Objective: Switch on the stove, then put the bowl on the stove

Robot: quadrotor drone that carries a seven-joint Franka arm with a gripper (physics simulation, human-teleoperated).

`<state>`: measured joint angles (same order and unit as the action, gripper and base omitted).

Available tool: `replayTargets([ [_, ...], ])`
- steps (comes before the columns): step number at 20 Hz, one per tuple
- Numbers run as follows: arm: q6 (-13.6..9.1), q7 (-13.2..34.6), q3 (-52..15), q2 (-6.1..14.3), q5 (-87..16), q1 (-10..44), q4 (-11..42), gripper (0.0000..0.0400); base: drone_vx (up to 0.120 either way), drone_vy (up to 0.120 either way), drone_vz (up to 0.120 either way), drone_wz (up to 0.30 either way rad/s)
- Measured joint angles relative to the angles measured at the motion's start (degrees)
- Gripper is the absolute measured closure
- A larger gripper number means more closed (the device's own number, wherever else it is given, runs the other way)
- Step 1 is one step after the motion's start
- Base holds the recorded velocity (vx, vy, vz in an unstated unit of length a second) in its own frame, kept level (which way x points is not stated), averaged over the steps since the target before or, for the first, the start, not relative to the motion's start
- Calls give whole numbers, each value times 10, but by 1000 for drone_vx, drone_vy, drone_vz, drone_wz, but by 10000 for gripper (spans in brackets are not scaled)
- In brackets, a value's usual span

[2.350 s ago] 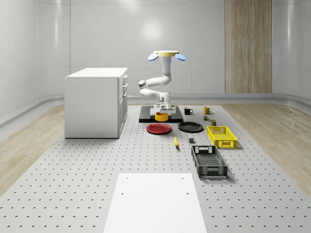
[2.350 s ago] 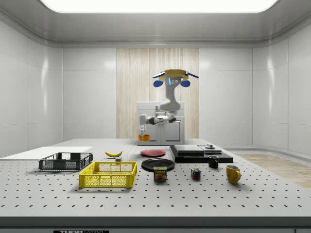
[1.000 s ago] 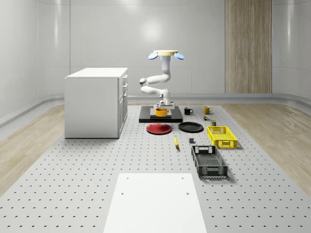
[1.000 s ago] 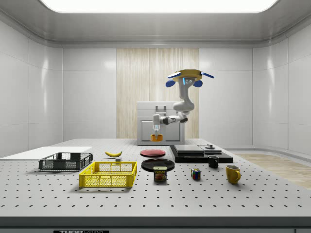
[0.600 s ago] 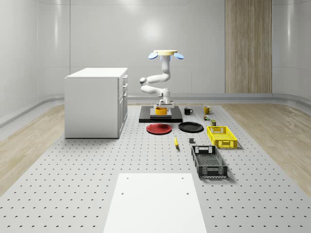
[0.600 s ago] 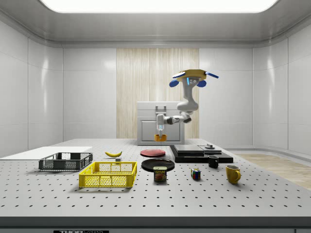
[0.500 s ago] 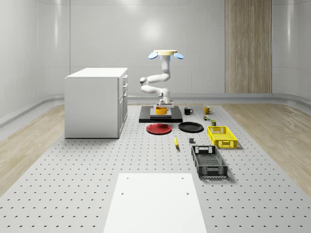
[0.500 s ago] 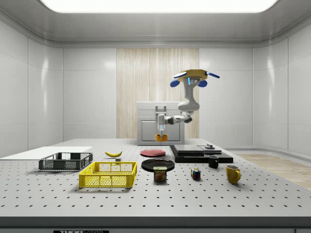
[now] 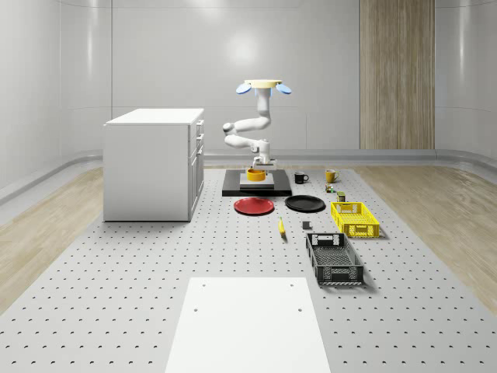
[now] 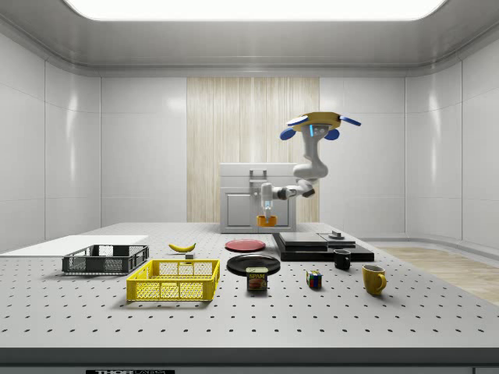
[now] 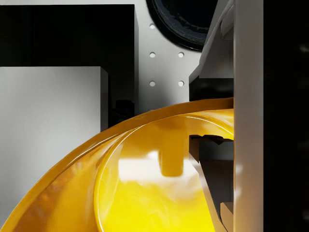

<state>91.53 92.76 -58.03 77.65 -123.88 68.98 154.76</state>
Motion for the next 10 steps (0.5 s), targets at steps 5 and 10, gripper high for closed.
replayTargets([
  [5, 0, 0, 0, 0, 0, 0, 0, 300, -120, 0, -40, 0],
  [10, 0, 0, 0, 0, 0, 0, 0, 300, -120, 0, -72, 0],
])
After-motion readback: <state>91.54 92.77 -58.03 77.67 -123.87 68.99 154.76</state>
